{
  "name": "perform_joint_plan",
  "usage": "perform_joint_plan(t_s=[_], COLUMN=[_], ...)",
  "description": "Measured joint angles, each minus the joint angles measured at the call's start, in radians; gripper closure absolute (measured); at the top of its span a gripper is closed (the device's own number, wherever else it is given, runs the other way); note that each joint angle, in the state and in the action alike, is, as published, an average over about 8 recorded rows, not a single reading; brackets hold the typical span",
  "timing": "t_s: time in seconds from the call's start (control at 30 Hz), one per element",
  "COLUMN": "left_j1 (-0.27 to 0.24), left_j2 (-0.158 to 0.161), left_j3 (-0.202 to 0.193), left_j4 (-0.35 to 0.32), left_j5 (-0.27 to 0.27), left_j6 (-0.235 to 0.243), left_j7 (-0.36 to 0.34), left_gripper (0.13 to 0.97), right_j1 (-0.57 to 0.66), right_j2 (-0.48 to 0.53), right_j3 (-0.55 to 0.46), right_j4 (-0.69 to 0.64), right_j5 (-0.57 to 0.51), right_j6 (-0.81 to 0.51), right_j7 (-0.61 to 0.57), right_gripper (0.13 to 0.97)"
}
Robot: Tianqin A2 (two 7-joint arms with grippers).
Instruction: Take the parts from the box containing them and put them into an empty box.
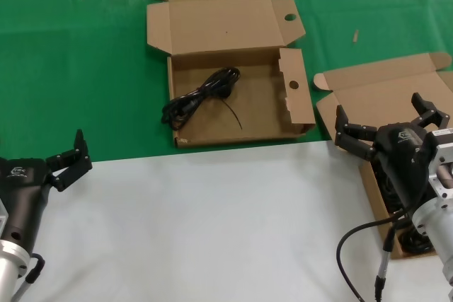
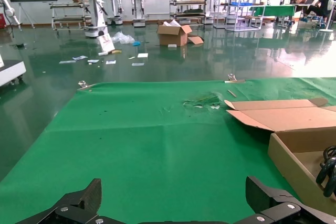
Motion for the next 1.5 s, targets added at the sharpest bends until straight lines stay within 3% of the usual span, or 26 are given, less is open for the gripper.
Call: perform_joint_plan(t_s=[1.5], left_j1=[0.0], left_j2=[0.0], left_j3=[0.0], left_j4=[0.0], left_j5=[0.0], left_j6=[0.0], left_j7=[0.0], left_gripper=[0.132], right_j1=[0.0], right_j2=[0.0], right_j3=[0.0], right_j4=[0.0], right_j5=[0.0], right_j6=[0.0], right_j7=[0.0], right_gripper=[0.129])
